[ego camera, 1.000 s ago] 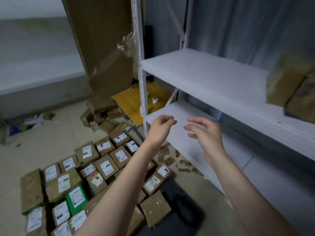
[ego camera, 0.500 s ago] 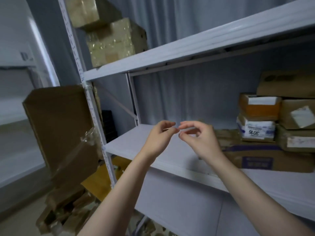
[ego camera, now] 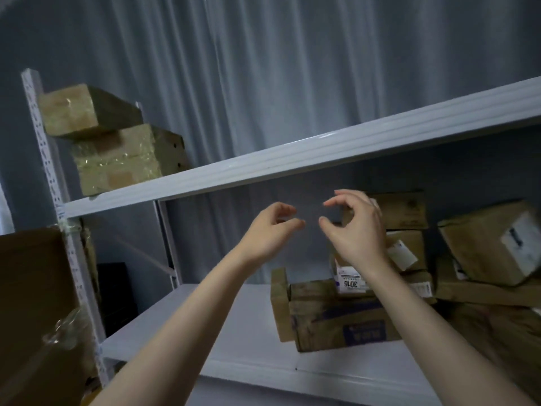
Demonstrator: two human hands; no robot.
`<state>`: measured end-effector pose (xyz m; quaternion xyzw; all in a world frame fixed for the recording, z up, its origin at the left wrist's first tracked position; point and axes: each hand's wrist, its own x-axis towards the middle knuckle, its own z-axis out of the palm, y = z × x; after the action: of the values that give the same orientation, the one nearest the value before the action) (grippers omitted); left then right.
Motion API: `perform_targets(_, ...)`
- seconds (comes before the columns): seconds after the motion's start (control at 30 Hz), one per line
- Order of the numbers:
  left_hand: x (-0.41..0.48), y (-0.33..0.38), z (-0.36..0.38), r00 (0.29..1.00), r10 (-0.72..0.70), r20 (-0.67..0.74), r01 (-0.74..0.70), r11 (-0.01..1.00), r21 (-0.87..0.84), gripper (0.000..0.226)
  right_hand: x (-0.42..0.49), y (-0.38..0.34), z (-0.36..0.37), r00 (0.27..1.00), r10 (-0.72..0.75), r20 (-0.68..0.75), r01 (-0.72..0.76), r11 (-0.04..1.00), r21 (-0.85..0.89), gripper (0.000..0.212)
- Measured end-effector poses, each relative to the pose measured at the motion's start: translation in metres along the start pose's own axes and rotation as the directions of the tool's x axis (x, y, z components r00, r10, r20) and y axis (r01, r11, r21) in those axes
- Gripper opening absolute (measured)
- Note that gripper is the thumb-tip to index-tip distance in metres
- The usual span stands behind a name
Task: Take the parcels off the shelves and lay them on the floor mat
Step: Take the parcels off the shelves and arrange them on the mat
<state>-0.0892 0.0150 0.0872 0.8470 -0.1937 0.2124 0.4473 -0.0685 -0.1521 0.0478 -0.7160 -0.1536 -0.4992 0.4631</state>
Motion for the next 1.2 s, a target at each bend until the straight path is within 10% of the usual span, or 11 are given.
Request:
perform_targets(0.5,0.094,0.009,0.089,0.999,-0.048,0.013,0.047,0.998,0.052,0.060,0.069,0.125,-0.059,0.941,0.337,-0.039,-0.316,0.829,-0.462,0.090)
perform_targets(0.77,0.136,-0.003,0.144,0.975,-0.223,-0.003,0.221,0.968,-0.122,0.079,0.080,0.153,-0.069,0.935,0.351,0.044,-0.311,0.874,-0.374,0.085)
perform_targets(1.0,0.151,-0.018,0.178,0.963,-0.269,0.000,0.260,0.928,-0.266,0.023,0.081,0.159,-0.065,0.942,0.330,0.062,-0.292,0.896,-0.335,0.078)
perform_targets(1.2,0.151,-0.023,0.179,0.957,-0.277,-0.086,0.233,0.911,-0.340,0.050,0.079,0.157,-0.060,0.945,0.325,0.044,-0.298,0.907,-0.297,0.073)
